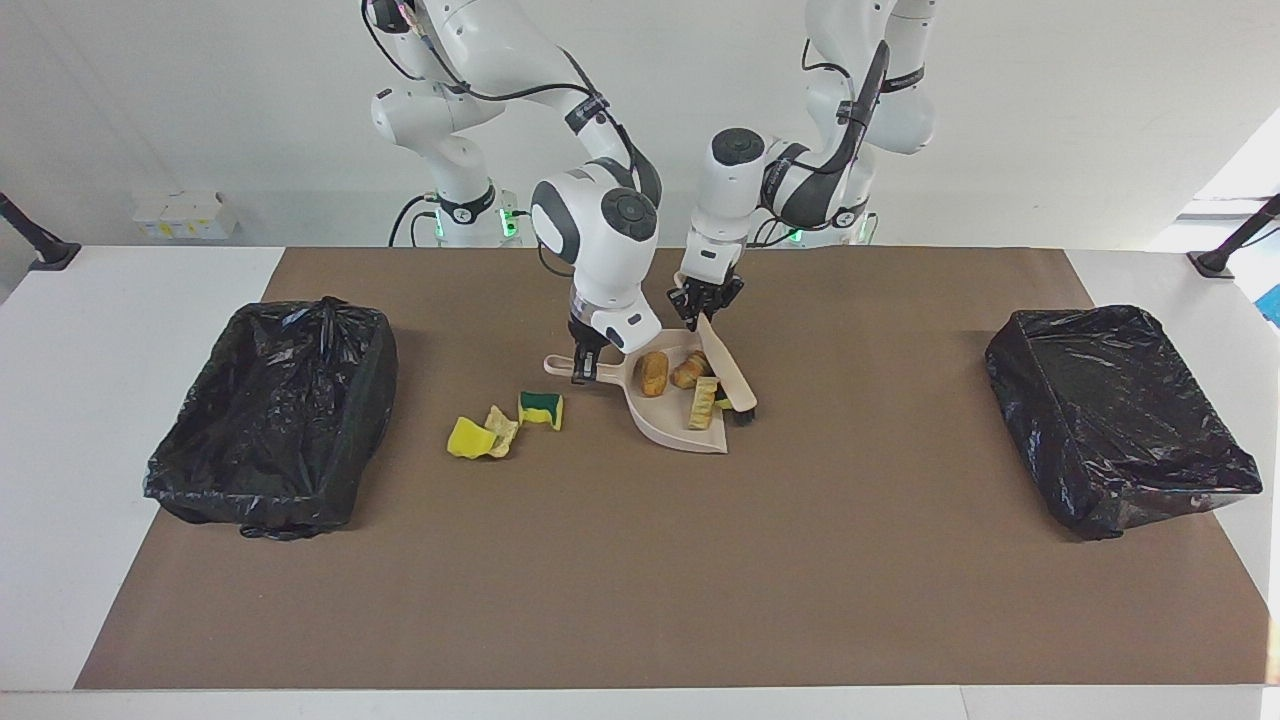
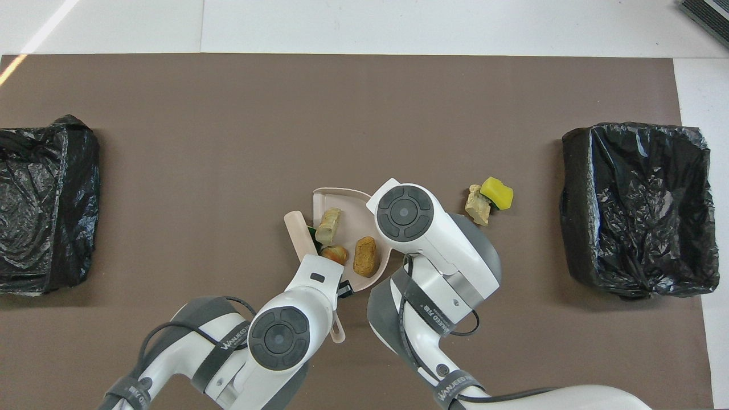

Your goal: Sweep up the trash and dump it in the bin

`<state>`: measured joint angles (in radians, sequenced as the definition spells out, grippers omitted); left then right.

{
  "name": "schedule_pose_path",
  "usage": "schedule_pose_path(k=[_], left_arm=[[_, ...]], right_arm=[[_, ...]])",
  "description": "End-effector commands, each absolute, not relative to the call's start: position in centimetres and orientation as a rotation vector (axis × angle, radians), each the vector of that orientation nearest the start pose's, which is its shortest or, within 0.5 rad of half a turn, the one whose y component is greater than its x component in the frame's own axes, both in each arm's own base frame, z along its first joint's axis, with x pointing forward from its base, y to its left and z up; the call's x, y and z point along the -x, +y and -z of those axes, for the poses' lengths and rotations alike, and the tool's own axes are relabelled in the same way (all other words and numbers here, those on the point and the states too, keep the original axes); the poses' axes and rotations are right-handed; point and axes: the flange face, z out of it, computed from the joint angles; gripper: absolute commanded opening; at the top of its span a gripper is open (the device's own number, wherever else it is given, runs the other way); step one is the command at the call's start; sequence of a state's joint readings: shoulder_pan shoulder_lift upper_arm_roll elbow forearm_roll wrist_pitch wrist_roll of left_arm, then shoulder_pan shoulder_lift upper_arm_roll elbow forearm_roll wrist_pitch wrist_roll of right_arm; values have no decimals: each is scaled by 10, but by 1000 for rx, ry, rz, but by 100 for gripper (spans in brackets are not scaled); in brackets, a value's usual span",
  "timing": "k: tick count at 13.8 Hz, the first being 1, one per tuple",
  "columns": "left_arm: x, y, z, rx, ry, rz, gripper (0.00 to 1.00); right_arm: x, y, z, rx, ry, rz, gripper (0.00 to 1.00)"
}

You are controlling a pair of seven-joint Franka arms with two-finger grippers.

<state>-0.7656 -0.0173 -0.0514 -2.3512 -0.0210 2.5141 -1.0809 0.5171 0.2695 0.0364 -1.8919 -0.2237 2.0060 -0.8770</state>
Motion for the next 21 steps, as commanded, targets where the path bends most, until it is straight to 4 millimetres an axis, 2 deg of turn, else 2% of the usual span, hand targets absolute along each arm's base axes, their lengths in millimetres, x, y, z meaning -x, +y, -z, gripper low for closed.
schedule_pose_path(k=[1,4,5,8,13,15,16,18,21], left_arm=[[-356,-383,-363,3256,-424,125,0],[-355,-380,-385,3217,-415,76,0],[-357,-375,-398,3214,-433,74,0],[-363,-361,-432,3222,-476,93,0],[-382,-355,-456,3247,-528,141,0],[-382,-356,-452,3238,-522,127,0],[-380,-356,-442,3226,-490,106,0],[-386,-349,-419,3202,-370,59,0],[-387,-337,-370,3152,-95,-46,0]], right_arm=[[-516,295,-353,2417,-2262,-302,0],[-518,294,-353,2422,-2255,-300,0],[-522,290,-355,2434,-2228,-285,0],[-541,260,-384,2495,-2141,-225,0],[-552,237,-396,2481,-2046,-171,0],[-548,237,-395,2467,-2061,-180,0],[-544,235,-395,2433,-2112,-195,0],[-538,225,-387,2346,-2201,-236,0],[-536,226,-376,2340,-2243,-253,0]])
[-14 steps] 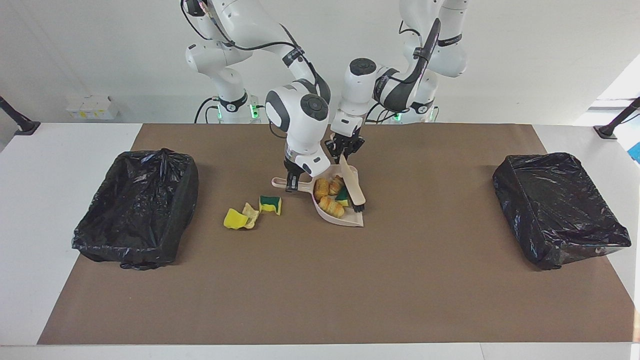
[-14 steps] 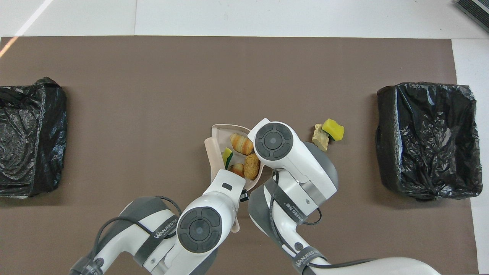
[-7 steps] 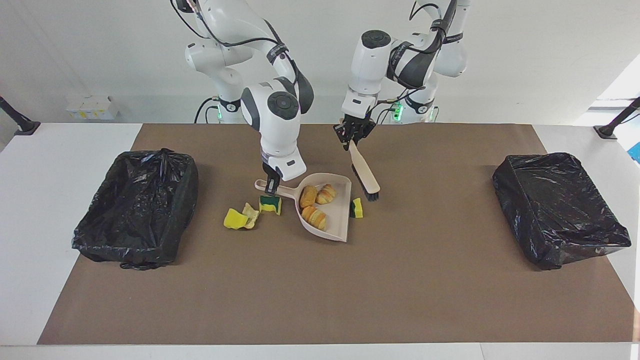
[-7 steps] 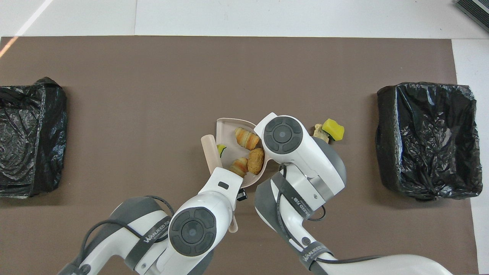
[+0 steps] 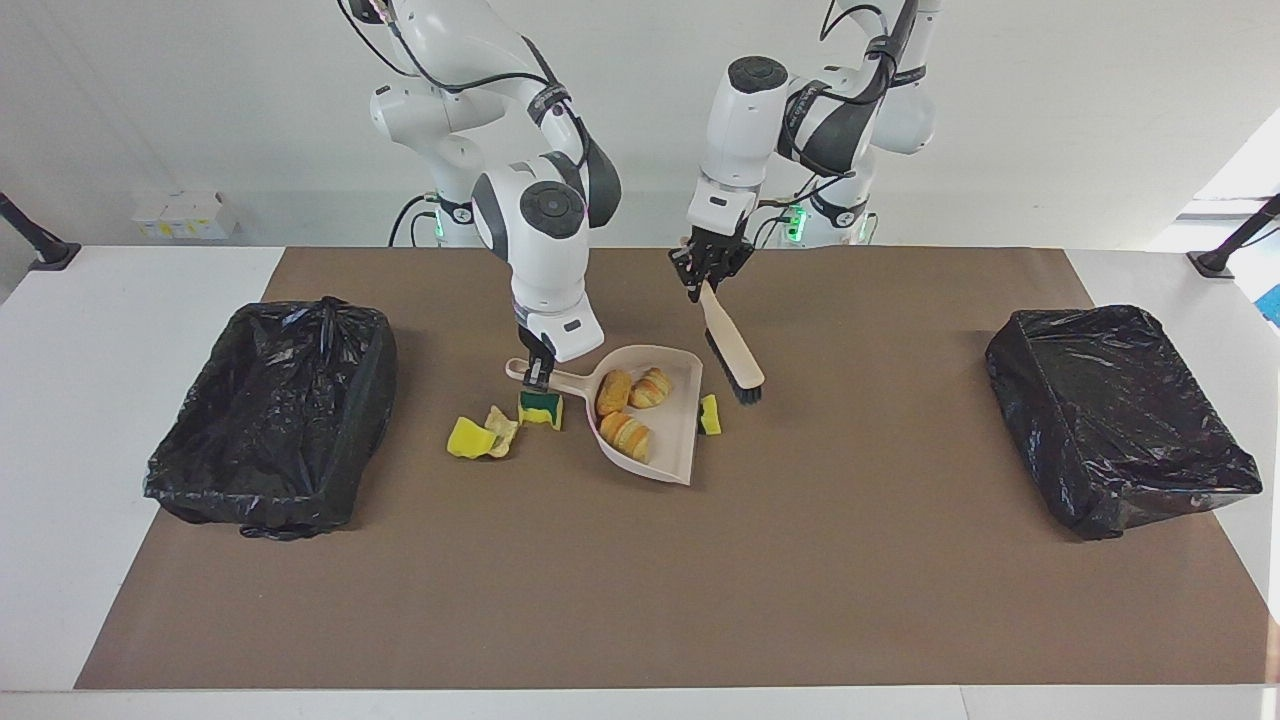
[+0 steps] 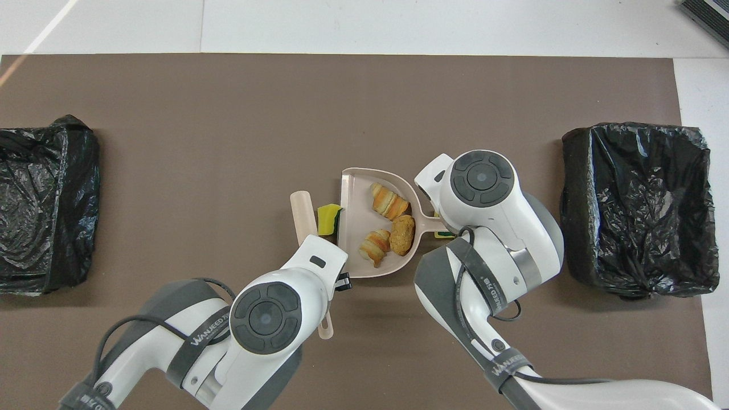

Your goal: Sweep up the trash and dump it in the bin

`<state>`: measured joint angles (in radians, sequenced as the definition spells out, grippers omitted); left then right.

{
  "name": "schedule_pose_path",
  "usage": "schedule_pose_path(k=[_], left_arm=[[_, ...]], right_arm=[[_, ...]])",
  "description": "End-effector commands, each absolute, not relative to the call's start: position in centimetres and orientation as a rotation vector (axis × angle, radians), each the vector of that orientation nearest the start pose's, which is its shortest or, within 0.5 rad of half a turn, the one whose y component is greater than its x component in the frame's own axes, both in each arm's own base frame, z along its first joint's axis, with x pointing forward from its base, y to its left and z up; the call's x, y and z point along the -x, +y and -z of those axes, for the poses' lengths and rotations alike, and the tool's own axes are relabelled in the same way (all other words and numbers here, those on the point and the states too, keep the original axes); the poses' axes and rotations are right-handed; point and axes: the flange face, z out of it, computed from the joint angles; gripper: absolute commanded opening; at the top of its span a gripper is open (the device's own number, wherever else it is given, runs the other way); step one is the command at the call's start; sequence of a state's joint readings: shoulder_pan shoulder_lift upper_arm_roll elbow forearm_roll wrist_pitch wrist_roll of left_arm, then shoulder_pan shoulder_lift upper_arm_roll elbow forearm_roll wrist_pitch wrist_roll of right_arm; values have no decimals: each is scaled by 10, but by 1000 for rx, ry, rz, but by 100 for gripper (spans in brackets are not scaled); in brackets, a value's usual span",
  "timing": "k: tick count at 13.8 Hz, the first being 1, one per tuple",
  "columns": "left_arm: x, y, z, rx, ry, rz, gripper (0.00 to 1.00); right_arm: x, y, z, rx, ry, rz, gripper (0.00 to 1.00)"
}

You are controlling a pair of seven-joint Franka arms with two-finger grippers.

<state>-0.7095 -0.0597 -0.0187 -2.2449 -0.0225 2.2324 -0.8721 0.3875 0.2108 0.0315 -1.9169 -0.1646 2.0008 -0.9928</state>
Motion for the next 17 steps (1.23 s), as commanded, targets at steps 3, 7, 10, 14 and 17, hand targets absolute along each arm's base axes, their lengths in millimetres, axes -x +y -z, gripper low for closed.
schedule_pose_path(k=[3,7,10,14,17], left_arm=[[-388,-330,-350,3136,38,-78,0],[-382,-342,-354,3149,46,-78,0],[-368,-372,-364,3218,43,-28,0],[-368,-367,-363,3198,-12,-65,0],[-374,-367,-378,3218,-39,-33,0]], right_arm=[[-532,230,-371,2337,-2250,-233,0],[-531,234,-373,2348,-2244,-222,0],[-530,233,-373,2348,-2243,-225,0],[-530,233,-373,2349,-2241,-227,0],[-530,233,-373,2349,-2241,-227,0]])
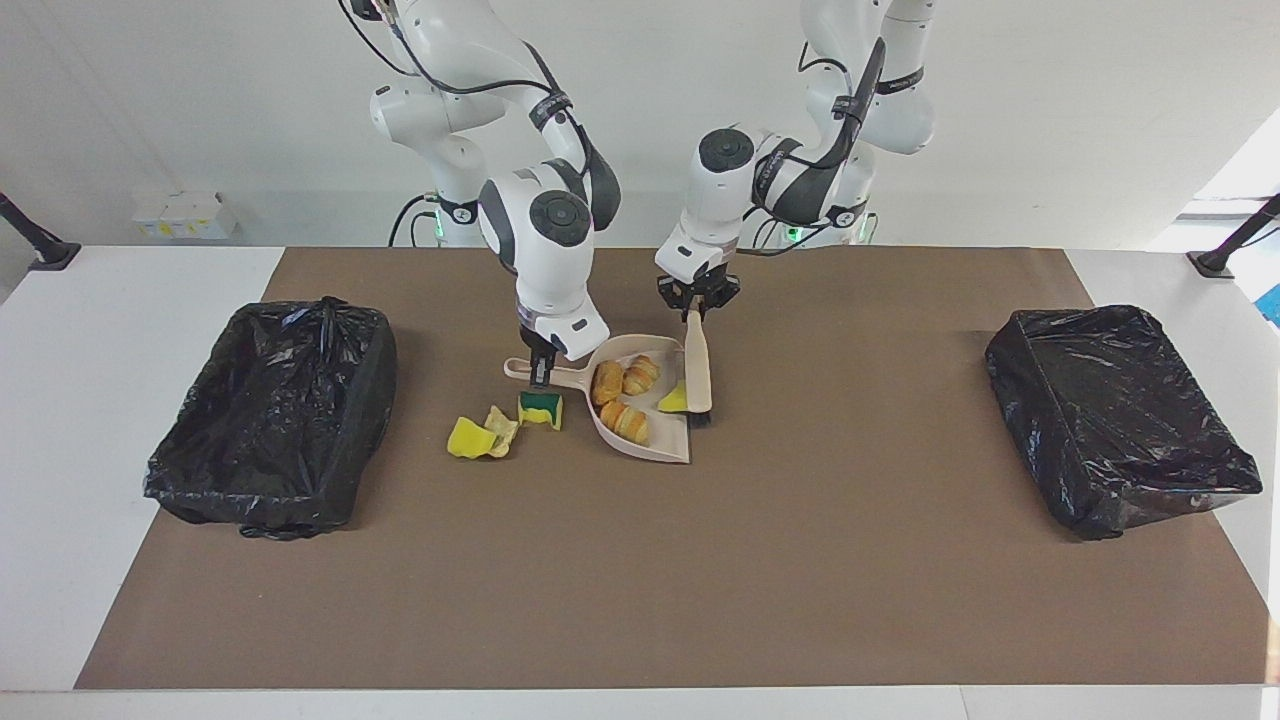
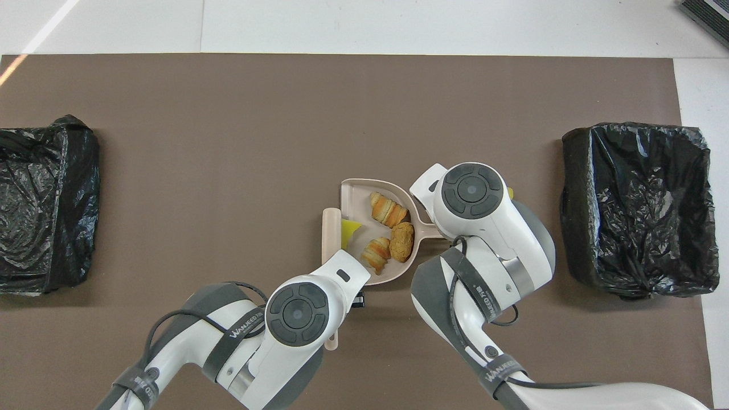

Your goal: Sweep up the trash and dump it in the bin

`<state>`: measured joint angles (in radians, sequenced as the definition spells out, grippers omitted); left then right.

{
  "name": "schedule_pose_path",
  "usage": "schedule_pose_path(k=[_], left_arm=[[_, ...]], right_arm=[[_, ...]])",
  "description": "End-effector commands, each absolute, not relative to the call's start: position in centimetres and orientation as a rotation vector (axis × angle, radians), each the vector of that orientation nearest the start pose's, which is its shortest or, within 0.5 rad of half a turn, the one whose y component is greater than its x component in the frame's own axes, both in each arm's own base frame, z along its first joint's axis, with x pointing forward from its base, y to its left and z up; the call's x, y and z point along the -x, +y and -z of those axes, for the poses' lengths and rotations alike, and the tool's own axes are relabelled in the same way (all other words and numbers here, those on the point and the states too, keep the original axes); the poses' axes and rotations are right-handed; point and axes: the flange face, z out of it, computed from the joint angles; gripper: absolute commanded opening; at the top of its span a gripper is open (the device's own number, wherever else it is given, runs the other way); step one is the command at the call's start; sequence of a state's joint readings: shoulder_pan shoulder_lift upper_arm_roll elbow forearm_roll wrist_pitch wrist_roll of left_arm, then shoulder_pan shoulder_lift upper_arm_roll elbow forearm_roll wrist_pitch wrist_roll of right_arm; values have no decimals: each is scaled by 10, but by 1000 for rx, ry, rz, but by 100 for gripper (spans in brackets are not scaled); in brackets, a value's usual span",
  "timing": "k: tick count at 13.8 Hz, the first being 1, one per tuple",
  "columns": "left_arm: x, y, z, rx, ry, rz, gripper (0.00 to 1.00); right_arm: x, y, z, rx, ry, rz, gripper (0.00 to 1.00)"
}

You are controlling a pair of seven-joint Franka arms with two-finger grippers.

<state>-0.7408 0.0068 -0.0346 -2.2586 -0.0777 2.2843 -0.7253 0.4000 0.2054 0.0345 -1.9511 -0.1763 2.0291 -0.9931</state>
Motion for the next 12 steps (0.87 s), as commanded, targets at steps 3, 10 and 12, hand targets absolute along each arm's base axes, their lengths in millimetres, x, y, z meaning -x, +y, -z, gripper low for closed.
schedule_pose_path(k=[3,10,12], left_arm=[[-383,-389,-399,3256,-234,27,0],[-407,-396,-454,3242,-393,22,0],[-406,-380,-466,3207,-418,-23,0]], right_arm=[[-529,233,-372,2348,-2238,-241,0],[-531,233,-373,2368,-2215,-239,0],[-534,230,-378,2417,-2162,-219,0]])
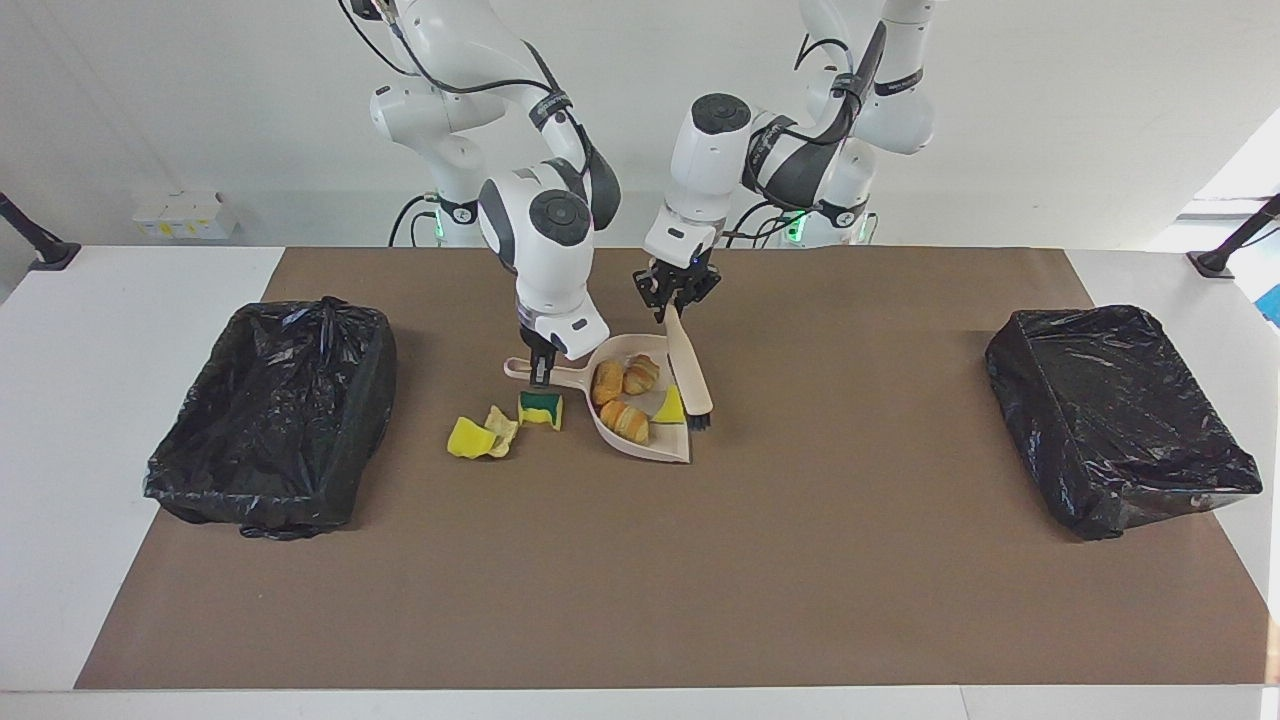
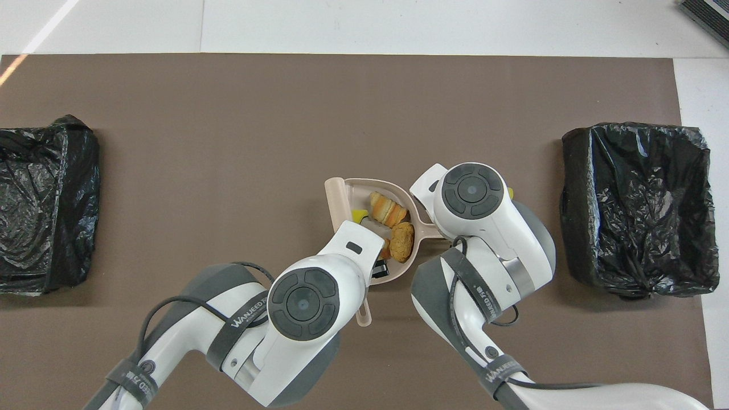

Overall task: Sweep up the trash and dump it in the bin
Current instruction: 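Carry the loaded dustpan with the right gripper toward the farther-side trash bag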

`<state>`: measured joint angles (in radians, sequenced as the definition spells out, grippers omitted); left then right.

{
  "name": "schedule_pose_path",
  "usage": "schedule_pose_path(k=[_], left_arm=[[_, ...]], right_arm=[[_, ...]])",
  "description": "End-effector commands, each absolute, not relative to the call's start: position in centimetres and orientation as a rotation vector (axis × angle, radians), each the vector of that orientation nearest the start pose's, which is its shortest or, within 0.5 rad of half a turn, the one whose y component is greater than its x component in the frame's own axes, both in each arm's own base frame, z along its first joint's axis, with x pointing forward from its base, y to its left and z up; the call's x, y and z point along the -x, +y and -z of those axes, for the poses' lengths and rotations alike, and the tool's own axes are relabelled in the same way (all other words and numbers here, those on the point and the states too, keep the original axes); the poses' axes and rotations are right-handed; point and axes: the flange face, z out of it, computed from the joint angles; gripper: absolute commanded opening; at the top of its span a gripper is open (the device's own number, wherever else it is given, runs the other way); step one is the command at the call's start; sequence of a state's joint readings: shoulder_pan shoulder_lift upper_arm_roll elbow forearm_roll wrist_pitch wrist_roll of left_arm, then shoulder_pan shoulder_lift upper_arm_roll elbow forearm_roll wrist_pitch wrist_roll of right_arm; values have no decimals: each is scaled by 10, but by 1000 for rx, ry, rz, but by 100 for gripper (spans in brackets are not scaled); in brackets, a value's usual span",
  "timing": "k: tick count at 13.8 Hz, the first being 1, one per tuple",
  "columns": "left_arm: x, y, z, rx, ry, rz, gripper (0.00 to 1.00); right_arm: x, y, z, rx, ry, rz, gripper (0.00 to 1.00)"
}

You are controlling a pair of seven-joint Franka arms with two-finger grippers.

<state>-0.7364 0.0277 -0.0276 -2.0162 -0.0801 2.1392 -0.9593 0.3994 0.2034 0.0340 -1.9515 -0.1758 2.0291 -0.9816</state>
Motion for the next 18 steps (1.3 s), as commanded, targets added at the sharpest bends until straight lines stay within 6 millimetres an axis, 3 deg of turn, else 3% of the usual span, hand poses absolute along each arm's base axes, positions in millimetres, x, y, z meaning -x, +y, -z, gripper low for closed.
schedule_pose_path(k=[1,3,5,9,11,13,14,18], left_arm=[[-399,-374,-469,3179,-411,-66,0],[-390,-360,-473,3129,-403,-130,0],[-379,-351,-462,3129,-403,-128,0],[-356,-359,-428,3156,-337,-94,0],[-336,-362,-411,3185,-299,-59,0],[-302,-368,-401,3226,-228,-21,0],[-295,-366,-395,3240,-233,-4,0],[-249,-389,-366,3300,-140,-3,0]], right_arm=[[-536,228,-382,2432,-2141,-208,0],[-541,218,-392,2457,-2111,-202,0],[-548,202,-421,2501,-2071,-180,0],[-571,140,-475,2613,-1871,-88,0],[-581,94,-500,2667,-1792,-93,0],[-585,43,-520,2685,-1760,-64,0],[-584,18,-526,2685,-1728,-37,0],[-574,-86,-531,2711,-1648,-34,0]])
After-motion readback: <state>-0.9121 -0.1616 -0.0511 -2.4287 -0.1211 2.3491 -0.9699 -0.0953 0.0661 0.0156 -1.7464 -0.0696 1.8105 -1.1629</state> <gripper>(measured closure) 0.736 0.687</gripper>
